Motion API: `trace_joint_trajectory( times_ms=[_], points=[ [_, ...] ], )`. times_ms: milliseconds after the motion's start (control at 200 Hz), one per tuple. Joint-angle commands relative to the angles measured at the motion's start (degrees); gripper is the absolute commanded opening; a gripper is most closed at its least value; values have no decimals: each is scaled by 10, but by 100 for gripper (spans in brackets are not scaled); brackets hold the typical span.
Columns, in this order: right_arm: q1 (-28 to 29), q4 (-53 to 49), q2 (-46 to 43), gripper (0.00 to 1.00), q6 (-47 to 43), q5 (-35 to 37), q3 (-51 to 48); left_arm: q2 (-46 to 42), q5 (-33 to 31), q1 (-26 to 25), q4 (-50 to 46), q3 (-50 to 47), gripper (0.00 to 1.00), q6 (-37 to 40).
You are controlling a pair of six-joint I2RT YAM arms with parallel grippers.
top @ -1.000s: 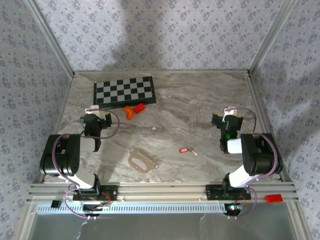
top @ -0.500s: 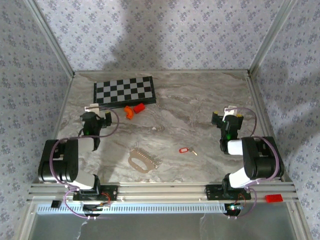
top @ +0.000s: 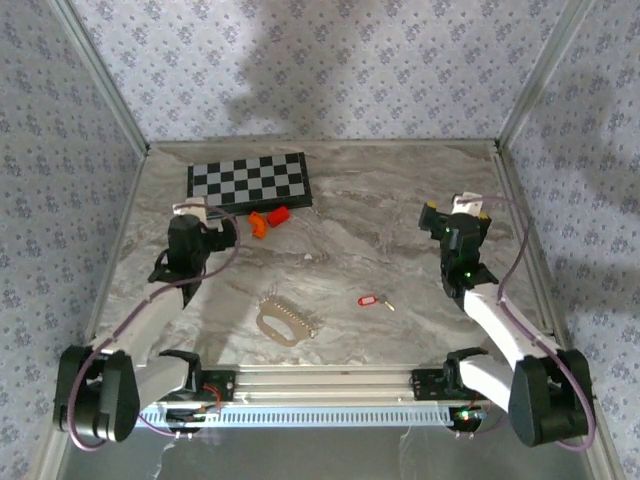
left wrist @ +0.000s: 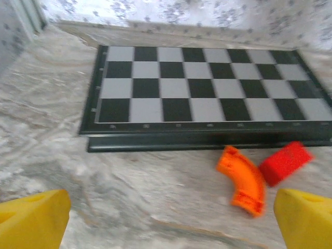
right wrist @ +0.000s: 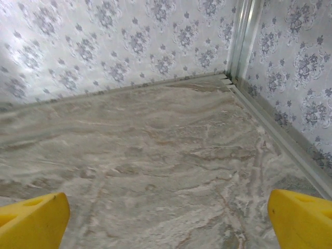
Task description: Put the keys on the keyring
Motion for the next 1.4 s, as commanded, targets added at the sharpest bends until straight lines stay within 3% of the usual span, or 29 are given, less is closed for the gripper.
trace_joint_trajectory(
  times_ms=[0, 195, 390, 510, 725, 825, 975, 1129, 1399],
  points=[
    [34, -184, -35, 100, 74, 16, 34, -10, 66, -34, -180, 64, 100, -88],
    [109, -298, -90, 100, 100, -39, 48, 14, 144, -143, -278, 109, 100, -93],
    [178, -403, -93, 100, 121, -117, 65, 13, 220, -241, -303, 116, 100, -86],
    [215, -442, -104, 99, 147, -148, 61, 19, 224, -291, -355, 133, 98, -89],
    [262, -466, -158, 100, 215, -183, 30, 16, 167, -390, -412, 134, 89, -142],
    [296, -455, -152, 99, 219, -230, 20, -4, 183, -391, -389, 108, 84, -169],
    [406, -439, -113, 100, 219, -252, 17, -17, 205, -379, -356, 88, 82, -189],
    [497, -394, -47, 98, 227, -249, 25, -48, 263, -320, -314, 64, 78, -207],
    [539, -326, 99, 82, 218, -263, 74, -117, 287, -252, -281, 34, 77, -215]
  ],
)
